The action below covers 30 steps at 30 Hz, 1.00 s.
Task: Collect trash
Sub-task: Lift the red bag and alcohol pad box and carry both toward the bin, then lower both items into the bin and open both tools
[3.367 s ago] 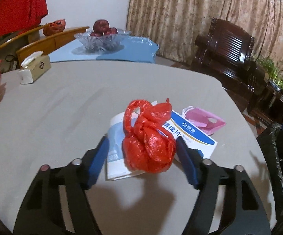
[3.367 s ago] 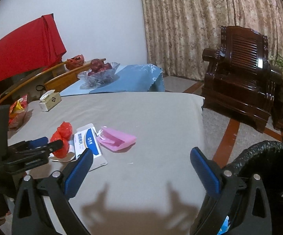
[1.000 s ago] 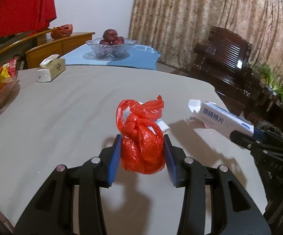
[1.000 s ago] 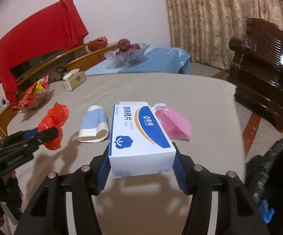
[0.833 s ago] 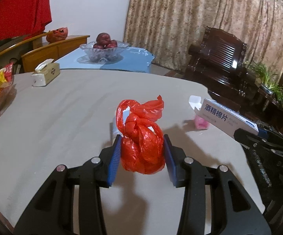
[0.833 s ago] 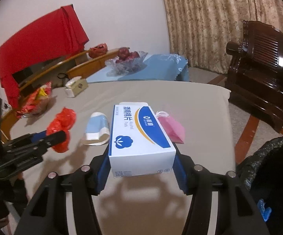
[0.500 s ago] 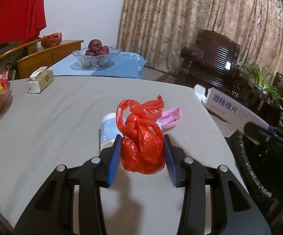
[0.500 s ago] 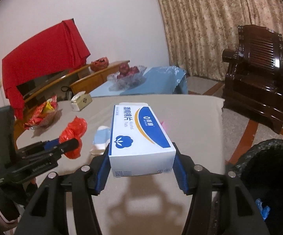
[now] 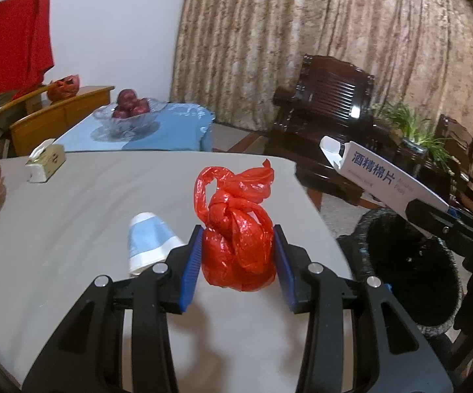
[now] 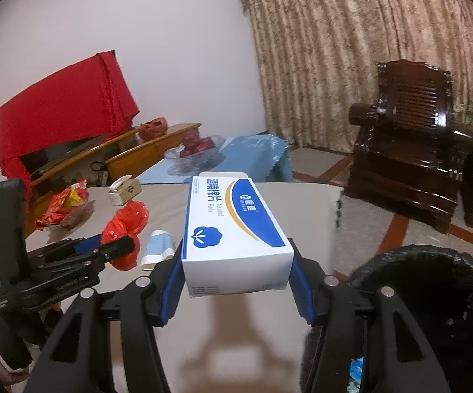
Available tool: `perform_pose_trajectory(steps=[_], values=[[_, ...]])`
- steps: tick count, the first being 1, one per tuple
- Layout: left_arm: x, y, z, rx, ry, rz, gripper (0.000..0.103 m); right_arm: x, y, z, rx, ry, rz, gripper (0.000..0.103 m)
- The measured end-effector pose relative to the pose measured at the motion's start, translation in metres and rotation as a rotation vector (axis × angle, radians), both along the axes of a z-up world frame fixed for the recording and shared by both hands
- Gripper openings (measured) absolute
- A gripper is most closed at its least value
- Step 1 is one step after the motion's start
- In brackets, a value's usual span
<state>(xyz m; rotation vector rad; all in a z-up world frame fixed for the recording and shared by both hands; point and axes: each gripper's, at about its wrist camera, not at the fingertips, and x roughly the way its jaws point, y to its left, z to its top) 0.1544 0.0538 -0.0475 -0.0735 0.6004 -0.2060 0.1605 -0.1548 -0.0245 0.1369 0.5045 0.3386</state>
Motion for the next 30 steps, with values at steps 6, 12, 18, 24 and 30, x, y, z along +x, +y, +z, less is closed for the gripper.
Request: perform_pose_trajectory(steps=[6,12,18,24,30], values=[[-0.003,-0.032,0.006,-0.007,-0.011,-0.061,0.04,-0.018,-0.029,0.006,-0.005,-0.016,-0.07,0.056],[-0.006,-0.082,0.007,-0.013,-0.017,-0.161,0.04,-0.04,-0.078,0.006,-0.012,-0.016,-0.178,0.056],[-0.008,-0.139,-0.001,-0.018,-0.015,-0.274,0.04,-0.067,-0.128,-0.002,-0.029,0.006,-0.292,0.056],[-0.009,-0.187,-0.01,-0.02,-0.018,-0.36,0.04,-0.085,-0.167,-0.006,-0.05,0.019,-0.379,0.056],[-0.007,-0.224,-0.019,-0.021,-0.017,-0.407,0.04,-0.092,-0.187,-0.012,-0.066,0.027,-0.433,0.056]])
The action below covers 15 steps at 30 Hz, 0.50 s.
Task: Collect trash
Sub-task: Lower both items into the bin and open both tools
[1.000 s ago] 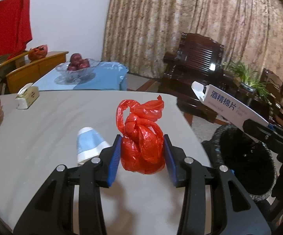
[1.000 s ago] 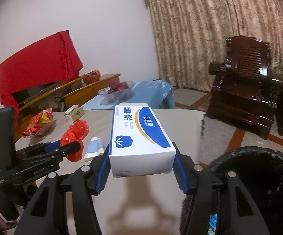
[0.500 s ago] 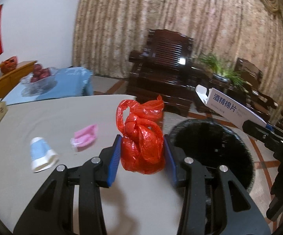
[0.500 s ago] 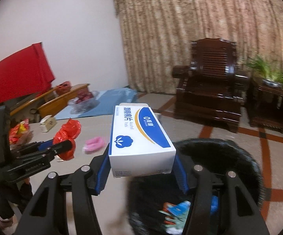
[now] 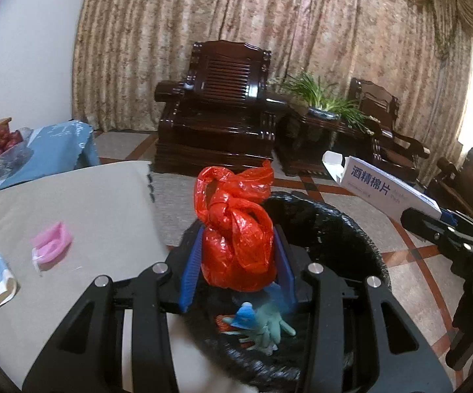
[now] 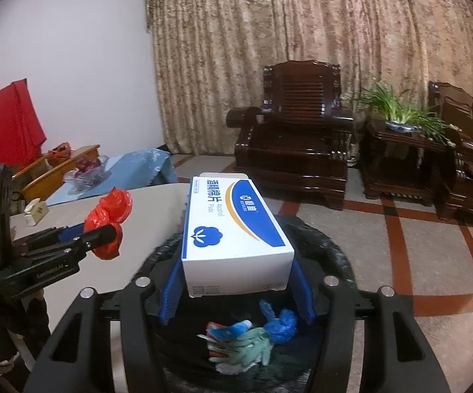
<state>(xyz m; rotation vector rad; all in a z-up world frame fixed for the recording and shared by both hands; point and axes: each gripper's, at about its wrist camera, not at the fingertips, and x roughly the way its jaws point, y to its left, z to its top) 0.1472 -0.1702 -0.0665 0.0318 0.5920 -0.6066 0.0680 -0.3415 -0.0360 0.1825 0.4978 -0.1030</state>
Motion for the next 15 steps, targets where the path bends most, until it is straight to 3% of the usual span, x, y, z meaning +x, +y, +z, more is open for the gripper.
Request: perform_pose_trajectory(steps=[15], values=[[0.023,-0.059,-0.037,0.045,0.063,-0.071,0.04,0.005,-0.039,-0.04,0.031,0.083,-0.067,0.056]])
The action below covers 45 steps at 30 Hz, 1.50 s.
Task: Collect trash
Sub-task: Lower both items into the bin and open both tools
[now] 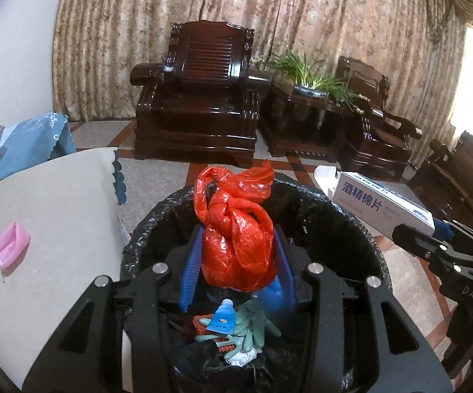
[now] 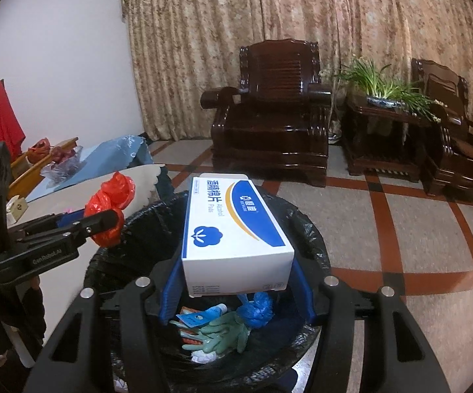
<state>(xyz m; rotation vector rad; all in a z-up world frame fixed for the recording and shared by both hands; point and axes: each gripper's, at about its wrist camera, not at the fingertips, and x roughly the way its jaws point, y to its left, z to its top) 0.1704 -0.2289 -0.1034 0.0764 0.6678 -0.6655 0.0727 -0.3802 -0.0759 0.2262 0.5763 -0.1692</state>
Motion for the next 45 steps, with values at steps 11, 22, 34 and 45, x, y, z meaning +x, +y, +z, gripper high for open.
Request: perform_pose_trajectory(steps=[11,22,34,45], values=[[0.011,-0.013,-0.015,0.018,0.034,-0.012,0.04,0.014,-0.013,-0.015,0.016,0.03,0.003,0.056],[0.028,-0.012,-0.022,0.024,0.071,-0.012,0.075,0.026,-0.02,-0.033,0.028,0.071,0.006,0.068],[0.027,0.028,0.0,0.009,0.041,0.04,0.095,0.009,-0.019,-0.013,0.026,0.033,-0.008,0.097],[0.01,0.07,0.032,-0.027,-0.008,0.107,0.096,0.006,0.012,0.023,0.006,-0.037,0.057,0.097]])
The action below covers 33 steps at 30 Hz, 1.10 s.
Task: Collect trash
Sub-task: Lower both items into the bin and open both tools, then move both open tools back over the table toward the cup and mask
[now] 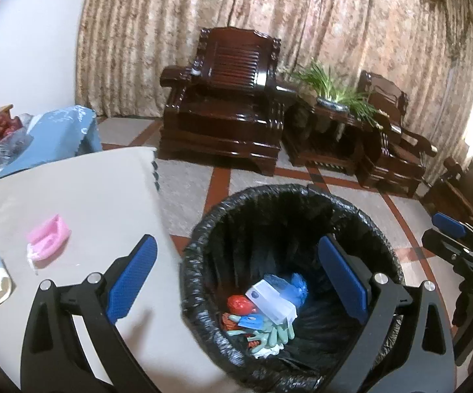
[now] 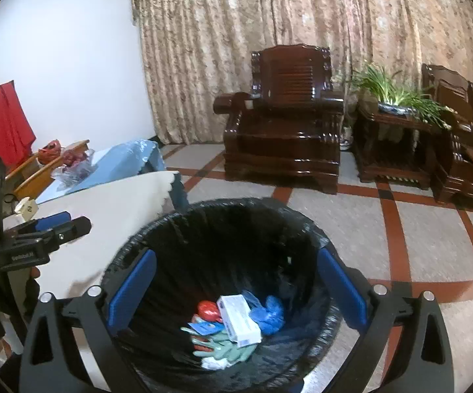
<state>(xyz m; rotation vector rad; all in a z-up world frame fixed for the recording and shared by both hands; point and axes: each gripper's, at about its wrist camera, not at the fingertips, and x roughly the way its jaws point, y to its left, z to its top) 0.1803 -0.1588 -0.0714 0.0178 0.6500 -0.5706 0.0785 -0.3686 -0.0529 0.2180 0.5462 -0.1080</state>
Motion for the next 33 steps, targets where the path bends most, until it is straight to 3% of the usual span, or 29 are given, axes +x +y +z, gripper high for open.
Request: perform_pose_trajectory(steps=[9,20,27,33], values=[[-0.004,0.059,0.018,-0.009,-0.041,0.094,0.096,0.019,0.048,0.011,-0.002,-0.015,0.081,0.097],[0.019,0.197,0.015,0.044,-0.053,0.351,0.096,0.09,0.149,0.004,0.016,-0.023,0.233,0.097],[0.048,0.277,-0.004,0.108,-0.018,0.487,0.096,0.149,0.218,-0.008,0.001,-0.016,0.339,0.097],[0.069,0.314,-0.03,0.127,0.039,0.544,0.096,0.204,0.261,-0.037,0.001,0.049,0.35,0.097]])
